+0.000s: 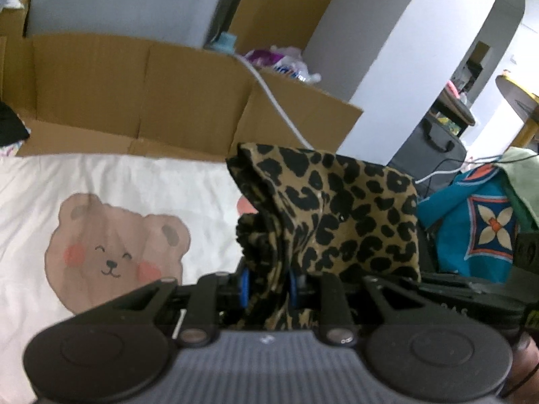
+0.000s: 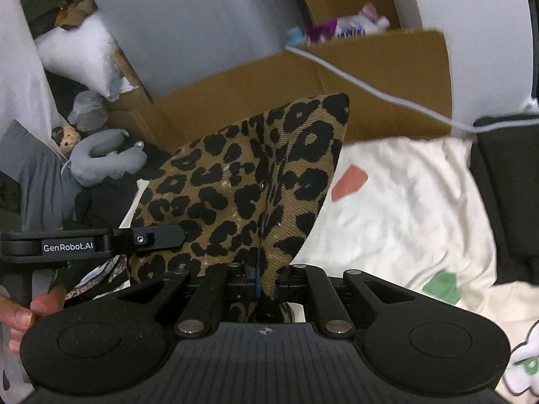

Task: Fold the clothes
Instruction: 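Lift the folded skirt edge upward with both tools, then carry the lifted leopard skirt with both tools toward the teal cloth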

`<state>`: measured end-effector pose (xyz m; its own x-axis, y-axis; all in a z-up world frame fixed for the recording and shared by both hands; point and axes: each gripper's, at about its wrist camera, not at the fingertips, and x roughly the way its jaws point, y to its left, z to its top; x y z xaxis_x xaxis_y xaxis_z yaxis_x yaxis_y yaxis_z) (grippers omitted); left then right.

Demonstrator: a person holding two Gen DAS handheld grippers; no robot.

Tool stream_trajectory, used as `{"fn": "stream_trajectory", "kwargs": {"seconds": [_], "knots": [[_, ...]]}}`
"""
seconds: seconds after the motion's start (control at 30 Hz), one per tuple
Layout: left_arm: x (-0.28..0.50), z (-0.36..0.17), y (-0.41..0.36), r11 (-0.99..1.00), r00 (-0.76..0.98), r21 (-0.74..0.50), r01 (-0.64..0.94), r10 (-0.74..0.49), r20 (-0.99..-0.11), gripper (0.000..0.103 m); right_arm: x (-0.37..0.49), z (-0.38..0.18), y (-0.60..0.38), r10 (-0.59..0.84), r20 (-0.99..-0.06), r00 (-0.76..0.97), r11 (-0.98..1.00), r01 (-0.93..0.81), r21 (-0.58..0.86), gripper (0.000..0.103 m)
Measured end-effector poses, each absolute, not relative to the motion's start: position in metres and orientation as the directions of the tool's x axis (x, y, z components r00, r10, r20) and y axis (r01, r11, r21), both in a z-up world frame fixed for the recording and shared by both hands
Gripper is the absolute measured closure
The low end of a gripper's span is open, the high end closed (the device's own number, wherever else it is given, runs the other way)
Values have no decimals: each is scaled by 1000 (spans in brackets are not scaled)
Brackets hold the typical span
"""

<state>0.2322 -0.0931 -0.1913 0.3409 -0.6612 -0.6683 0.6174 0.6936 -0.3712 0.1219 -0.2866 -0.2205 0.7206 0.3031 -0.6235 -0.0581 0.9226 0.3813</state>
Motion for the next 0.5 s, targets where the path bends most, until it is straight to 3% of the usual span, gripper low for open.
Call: {"fn": "stream_trajectory", "kwargs": {"seconds": [0.23,0.5], "knots": [[223,-159,-101,692,360,-381,613,-675,-644,80,113,-179,-294,265,-598,756,932,-42,360,98],[207,-87,-109,691,396,-353,630,-678,-619,80,101,-109,-296,228,-559,797,942,-35,335,98]]}}
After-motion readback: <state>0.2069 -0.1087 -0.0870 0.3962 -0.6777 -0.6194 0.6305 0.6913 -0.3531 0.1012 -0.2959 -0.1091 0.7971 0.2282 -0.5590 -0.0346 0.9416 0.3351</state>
